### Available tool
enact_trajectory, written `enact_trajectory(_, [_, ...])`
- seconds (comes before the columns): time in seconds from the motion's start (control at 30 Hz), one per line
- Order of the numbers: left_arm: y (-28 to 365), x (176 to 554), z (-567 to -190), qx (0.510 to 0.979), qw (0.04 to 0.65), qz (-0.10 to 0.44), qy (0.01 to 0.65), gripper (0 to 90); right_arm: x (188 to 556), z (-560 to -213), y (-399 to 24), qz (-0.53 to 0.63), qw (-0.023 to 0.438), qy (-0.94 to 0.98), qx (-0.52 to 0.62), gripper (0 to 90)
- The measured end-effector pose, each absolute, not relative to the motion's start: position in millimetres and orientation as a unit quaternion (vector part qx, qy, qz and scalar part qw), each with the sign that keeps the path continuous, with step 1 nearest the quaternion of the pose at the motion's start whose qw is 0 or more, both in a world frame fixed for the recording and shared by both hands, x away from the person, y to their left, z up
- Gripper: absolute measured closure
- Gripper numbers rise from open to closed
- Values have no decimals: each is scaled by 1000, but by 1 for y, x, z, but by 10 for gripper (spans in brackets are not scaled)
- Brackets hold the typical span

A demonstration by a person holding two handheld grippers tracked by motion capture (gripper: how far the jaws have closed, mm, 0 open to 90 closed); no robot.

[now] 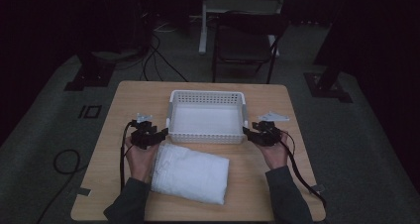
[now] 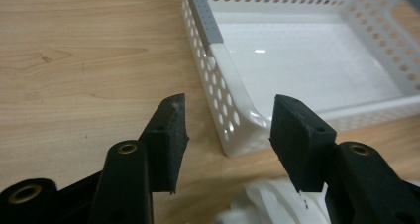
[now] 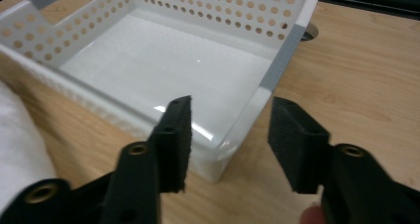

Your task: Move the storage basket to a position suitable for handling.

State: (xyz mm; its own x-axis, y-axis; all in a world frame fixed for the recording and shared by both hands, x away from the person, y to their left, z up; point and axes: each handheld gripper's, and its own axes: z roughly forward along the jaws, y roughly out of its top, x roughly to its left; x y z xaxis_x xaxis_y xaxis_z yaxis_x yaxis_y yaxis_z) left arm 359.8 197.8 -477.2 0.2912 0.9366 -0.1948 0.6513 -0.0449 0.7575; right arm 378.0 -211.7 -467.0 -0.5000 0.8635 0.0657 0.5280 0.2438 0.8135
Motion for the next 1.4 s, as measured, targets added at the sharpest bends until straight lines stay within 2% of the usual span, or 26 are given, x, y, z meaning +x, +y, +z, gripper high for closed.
enact_trajectory(0.23, [196,333,-479,707,398,203,547,436,349,-474,-210,437,163,762,449,501])
enact_trajectory(0.5, [187,302,-483,727,393,211,522,428,319,-484,-196,434,142,779,430,428])
enact_trajectory(0.8, [185,276,-487,742,387,202,509,437,285,-501,-171,444,92,796,401,380])
enact_trajectory(1.0, [188,272,-505,756,387,163,502,440,276,-514,-160,432,71,806,399,373])
enact_trajectory(1.17, [184,275,-515,762,375,148,507,446,274,-526,-145,394,75,829,391,409])
enact_trajectory(1.4, [173,279,-519,764,382,137,502,463,284,-530,-146,362,119,831,405,442])
